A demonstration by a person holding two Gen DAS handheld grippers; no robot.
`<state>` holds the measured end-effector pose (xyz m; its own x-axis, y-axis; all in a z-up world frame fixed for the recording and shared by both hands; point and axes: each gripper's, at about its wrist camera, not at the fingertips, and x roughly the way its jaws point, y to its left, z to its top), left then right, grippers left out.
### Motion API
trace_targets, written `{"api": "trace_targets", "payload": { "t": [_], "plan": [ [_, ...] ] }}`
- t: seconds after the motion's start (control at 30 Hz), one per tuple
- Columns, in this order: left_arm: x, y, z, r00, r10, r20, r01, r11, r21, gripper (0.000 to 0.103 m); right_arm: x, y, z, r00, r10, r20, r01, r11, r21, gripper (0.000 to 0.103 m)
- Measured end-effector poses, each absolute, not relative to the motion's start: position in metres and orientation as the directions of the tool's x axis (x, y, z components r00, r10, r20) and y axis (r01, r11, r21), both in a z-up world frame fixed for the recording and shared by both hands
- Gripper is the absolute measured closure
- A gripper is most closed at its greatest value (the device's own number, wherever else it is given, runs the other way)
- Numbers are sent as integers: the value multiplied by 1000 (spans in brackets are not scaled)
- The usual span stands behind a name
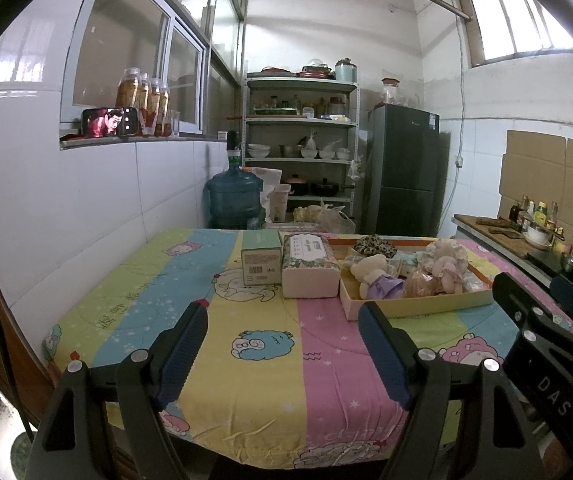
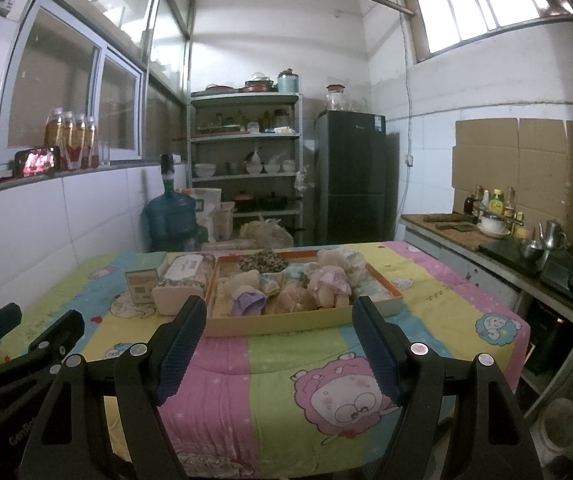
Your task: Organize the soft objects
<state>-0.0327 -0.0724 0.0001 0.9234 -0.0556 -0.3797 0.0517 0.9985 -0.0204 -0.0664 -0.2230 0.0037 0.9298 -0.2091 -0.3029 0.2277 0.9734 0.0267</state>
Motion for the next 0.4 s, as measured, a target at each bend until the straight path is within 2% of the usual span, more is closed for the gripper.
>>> {"api": "trace_targets", "payload": {
  "t": [0.4],
  "plan": [
    [-32, -69, -1, 928, -77, -366, 67, 997, -40, 25, -66, -222, 4, 930, -209, -302, 227, 973, 27, 26]
  ]
}}
